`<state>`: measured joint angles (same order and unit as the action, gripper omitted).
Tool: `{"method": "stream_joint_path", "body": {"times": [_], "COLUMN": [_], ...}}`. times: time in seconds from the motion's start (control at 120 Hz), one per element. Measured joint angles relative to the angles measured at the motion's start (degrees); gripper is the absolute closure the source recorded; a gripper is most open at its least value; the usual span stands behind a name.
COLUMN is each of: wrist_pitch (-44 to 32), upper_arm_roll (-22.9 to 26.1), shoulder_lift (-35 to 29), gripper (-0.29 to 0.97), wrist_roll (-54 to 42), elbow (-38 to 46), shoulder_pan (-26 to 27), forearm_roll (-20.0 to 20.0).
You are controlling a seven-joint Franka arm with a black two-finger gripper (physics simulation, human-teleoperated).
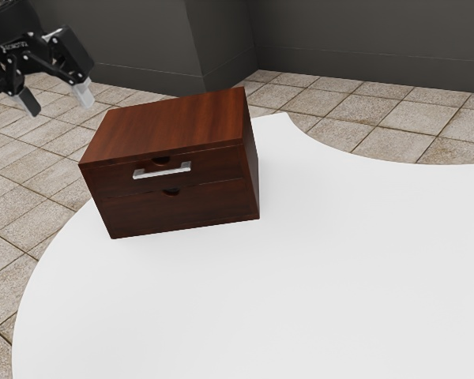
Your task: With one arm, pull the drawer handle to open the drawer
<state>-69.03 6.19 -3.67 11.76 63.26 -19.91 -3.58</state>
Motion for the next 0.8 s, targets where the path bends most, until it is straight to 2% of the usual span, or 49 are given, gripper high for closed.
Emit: {"method": "stream_joint_path", "body": {"times": [0.283,0.367,0.483,0.617,0.8], "wrist_pitch": [-0.75,-1.94,-4.43,-6.04,-9.00], "upper_arm_roll": [0.15,0.45,0.91,3.42,3.28], "shoulder_lift": [2.96,1.91,-3.28,-11.87,-23.08], "gripper": [0.00,0.00,0.00,0.00,0.00], "wrist_roll": [0.05,0.09,0.14,0.20,0.68], "elbow": [0.30,3.53,11.80,25.36,38.69], "shoulder_pan": [0.51,0.37,0.16,0.85,3.01], "forearm_roll": [-0.23,-0.11,-0.11,-0.02,0.03]}}
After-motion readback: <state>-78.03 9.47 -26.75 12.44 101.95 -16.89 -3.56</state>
